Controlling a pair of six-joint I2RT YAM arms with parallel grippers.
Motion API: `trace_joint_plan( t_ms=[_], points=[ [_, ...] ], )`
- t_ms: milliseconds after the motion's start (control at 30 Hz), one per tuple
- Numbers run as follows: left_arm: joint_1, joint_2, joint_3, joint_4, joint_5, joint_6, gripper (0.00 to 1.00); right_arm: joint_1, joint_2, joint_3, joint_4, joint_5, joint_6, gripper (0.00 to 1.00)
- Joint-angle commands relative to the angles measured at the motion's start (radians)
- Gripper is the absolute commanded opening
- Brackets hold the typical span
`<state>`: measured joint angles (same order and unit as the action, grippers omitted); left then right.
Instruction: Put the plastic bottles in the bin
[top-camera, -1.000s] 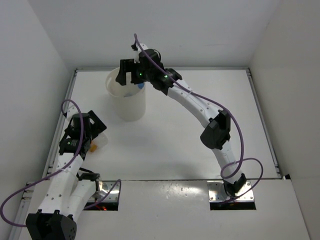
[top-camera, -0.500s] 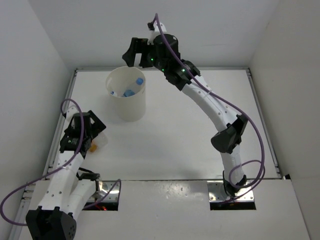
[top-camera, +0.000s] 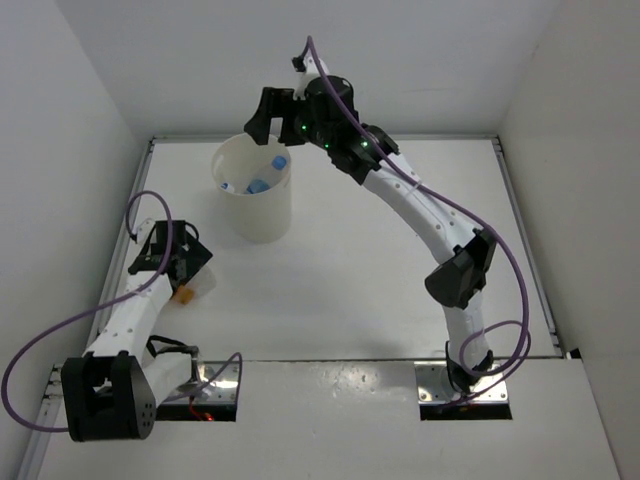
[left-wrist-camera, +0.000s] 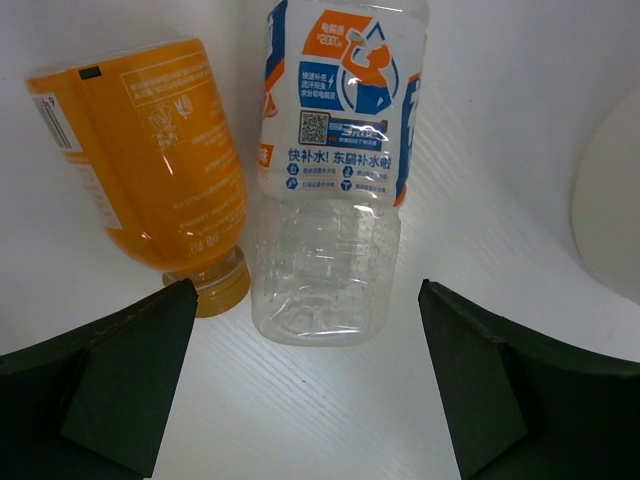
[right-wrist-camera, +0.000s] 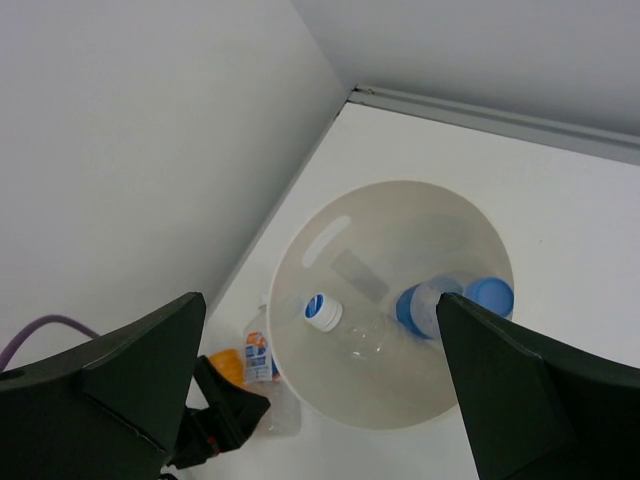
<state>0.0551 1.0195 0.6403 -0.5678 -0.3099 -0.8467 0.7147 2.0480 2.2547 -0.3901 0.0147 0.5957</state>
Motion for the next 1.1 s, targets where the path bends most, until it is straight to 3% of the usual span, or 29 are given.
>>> trace_joint_plan(
  t_ms=[0,567,1067],
  points=[
    [0.023,0.019,0.050,0.032,0.008,-0.034,1.00,-0.006,-0.072,-0.021,0.025,-0.033,0.023,1.00],
    [0.032,0.165,0.090,0.129,0.022,0.000,1.00,-0.052,-0.118,-0.089,0.025,-0.061,0.041,1.00],
    [0.051,0.304,0.110,0.161,0.088,-0.023,0.85,-0.113,-0.137,-0.109,0.025,-0.101,0.099,1.00]
  ],
)
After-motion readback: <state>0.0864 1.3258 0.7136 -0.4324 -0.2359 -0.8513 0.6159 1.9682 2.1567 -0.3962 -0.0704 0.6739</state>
